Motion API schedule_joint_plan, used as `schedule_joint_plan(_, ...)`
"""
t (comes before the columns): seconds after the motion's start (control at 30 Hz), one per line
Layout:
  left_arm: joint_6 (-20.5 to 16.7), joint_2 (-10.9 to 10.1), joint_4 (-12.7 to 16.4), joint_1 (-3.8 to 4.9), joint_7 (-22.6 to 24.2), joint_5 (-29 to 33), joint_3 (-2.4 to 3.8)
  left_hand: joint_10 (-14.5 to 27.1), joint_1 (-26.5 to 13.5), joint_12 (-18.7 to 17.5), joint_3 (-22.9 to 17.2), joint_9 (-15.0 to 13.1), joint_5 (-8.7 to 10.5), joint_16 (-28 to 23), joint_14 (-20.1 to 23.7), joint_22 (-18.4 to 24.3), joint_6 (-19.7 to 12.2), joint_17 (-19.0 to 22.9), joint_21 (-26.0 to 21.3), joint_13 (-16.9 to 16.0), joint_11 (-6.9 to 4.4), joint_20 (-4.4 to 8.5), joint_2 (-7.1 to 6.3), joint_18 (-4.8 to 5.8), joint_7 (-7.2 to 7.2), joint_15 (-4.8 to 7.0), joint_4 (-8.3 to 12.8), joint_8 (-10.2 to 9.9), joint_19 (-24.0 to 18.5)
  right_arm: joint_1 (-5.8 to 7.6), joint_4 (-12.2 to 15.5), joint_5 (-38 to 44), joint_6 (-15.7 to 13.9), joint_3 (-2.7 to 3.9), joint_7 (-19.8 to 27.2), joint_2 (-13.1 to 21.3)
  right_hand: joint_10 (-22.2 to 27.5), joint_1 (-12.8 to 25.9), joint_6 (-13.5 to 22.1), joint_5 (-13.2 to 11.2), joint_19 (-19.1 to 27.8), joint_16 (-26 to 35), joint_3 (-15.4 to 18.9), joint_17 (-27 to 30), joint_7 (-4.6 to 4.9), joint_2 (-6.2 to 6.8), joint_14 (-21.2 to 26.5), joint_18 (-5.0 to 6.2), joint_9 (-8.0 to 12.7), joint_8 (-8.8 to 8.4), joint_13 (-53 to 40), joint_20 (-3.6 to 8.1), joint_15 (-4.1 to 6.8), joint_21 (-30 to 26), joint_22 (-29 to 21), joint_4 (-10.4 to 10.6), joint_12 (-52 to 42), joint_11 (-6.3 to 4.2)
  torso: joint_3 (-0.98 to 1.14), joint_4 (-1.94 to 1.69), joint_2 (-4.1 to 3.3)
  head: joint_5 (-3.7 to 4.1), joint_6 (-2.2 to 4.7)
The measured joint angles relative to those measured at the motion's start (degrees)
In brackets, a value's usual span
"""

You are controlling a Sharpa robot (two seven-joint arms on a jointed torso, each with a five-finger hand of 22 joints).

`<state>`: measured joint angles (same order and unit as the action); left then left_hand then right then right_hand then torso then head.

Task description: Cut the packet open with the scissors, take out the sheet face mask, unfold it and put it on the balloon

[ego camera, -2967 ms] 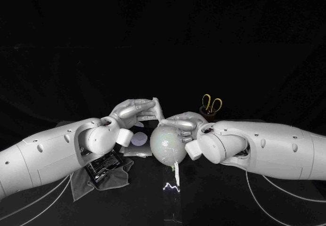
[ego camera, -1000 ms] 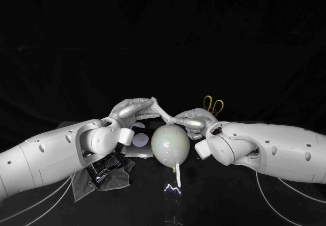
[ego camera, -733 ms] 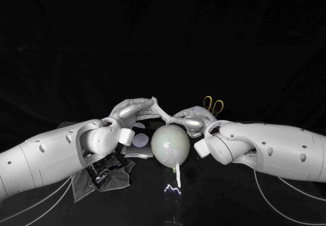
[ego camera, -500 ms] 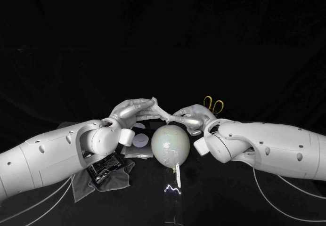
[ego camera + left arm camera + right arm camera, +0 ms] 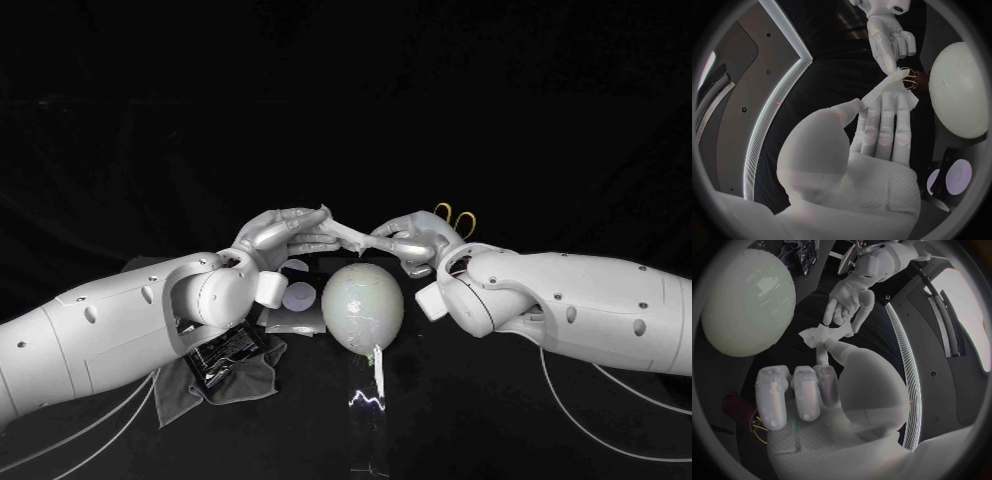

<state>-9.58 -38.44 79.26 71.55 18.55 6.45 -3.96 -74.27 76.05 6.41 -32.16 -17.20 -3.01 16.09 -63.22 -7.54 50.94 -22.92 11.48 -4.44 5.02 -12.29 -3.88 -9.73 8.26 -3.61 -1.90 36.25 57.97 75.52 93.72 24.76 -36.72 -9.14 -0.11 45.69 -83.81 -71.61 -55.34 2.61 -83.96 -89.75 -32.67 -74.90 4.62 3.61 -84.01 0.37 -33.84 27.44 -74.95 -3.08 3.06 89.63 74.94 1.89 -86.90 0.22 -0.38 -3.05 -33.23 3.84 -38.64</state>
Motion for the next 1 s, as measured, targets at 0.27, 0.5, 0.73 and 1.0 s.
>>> schedule_joint_plan(0.27,-1.6,0.1,0.0,0.01,0.1,0.0,0.0,0.0,0.0,0.0,0.1,-0.1,0.0,-0.4,0.0,0.3,-0.3,0.0,0.0,0.1,0.0,0.0,0.0,0.02,-0.27,-0.02,-0.2,0.0,0.0,0.76,0.4,-0.1,2.0,0.18,-0.1,0.7,0.0,0.0,-0.1,-0.1,0.0,0.1,0.0,0.0,-0.1,-0.02,0.0,0.0,0.0,-0.02,0.0,0.0,0.0,0.2,0.0,0.0,0.1,0.0,0.02,0.01,0.03,-0.03,0.13)
schedule_joint_plan(0.5,-2.2,0.2,-0.1,0.01,0.1,0.1,0.0,2.1,0.1,-1.2,0.8,-5.2,0.0,-1.5,1.2,1.0,-1.5,0.3,-0.7,0.5,1.09,-0.54,-0.68,0.04,0.78,-1.19,-0.8,-1.1,-0.6,1.56,0.4,-1.0,4.7,0.33,-0.5,1.2,0.0,-0.1,-0.2,-0.2,0.0,0.0,-0.2,0.0,-0.16,-0.1,0.0,0.0,0.0,0.1,0.0,0.0,-0.01,0.2,0.0,-0.2,0.0,0.0,0.01,-0.01,0.03,-0.08,0.24)
schedule_joint_plan(0.73,-2.3,0.3,0.0,0.02,-0.3,0.1,0.0,4.0,-1.2,-1.9,2.1,-3.7,0.0,-1.9,1.8,1.6,-3.6,0.3,-1.4,0.6,2.27,-1.12,-3.01,0.05,2.4,-1.75,-1.8,-4.0,-1.1,1.95,0.4,-2.4,6.7,0.37,-1.2,1.1,0.0,-0.2,-0.2,0.0,0.2,0.0,-0.3,0.0,-0.16,-0.17,0.0,0.0,0.0,0.27,0.0,-0.02,-0.01,0.2,0.0,-0.3,-0.1,0.01,0.02,-0.03,0.03,-0.1,0.3)
schedule_joint_plan(1.0,-1.9,0.3,0.2,0.02,-1.2,0.1,0.0,4.1,-4.4,-1.9,5.2,-2.4,0.0,-1.9,1.8,2.2,-3.8,0.1,-1.9,0.4,2.35,-1.12,-5.95,0.07,2.6,-1.75,-5.0,-5.9,-1.1,2.01,0.3,-3.4,7.9,0.38,-1.8,0.8,0.0,-0.2,-0.1,0.0,0.2,0.0,-0.3,0.0,-0.11,-0.24,0.0,0.0,0.0,0.26,0.0,-0.02,-0.01,0.1,0.0,-0.3,-0.1,0.01,0.02,-0.07,0.01,-0.35,0.35)
